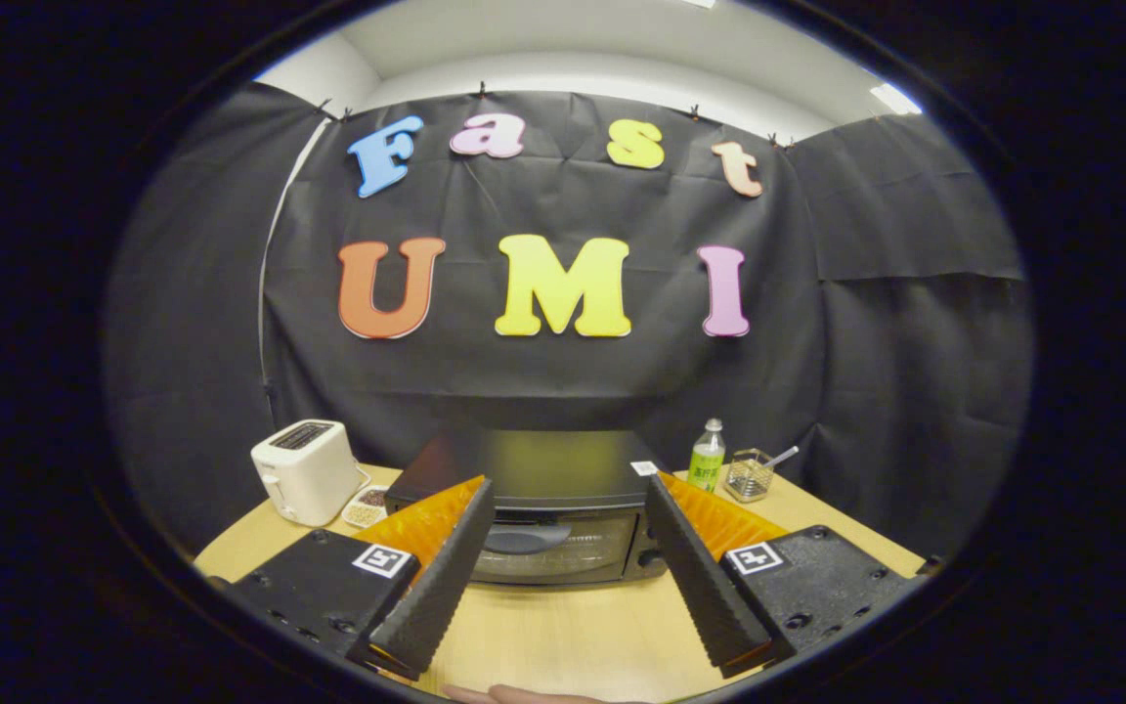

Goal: Open the toaster oven, put the food inside, and close the toaster oven door.

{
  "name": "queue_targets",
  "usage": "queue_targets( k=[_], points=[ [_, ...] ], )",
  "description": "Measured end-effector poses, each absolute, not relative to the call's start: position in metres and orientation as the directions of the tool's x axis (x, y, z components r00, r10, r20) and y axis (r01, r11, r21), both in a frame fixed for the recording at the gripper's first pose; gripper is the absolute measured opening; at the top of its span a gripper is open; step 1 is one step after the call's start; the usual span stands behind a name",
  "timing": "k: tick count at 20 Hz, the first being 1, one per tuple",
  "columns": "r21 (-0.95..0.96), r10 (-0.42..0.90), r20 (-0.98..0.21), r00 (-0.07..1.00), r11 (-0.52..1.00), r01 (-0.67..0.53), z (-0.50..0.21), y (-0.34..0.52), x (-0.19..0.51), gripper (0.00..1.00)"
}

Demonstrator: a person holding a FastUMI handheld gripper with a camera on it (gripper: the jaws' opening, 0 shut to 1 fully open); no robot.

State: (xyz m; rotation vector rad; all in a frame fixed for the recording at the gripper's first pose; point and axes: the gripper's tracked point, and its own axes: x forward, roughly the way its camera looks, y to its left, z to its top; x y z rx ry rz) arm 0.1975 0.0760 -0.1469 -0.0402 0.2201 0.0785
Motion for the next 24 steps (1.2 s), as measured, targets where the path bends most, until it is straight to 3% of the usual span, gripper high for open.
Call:
queue_targets(
  k=[6,11,14,24],
  points=[
    [-0.001,0.082,-0.353,0.932,0.996,-0.088,-0.210,0.101,0.250,1.00],
    [-0.012,0.026,-0.378,0.926,0.999,-0.033,-0.232,0.103,0.273,1.00],
    [-0.018,0.052,-0.402,0.914,0.998,-0.065,-0.241,0.111,0.283,1.00],
    [-0.027,0.070,-0.470,0.880,0.995,-0.094,-0.248,0.104,0.238,1.00]
  ],
)
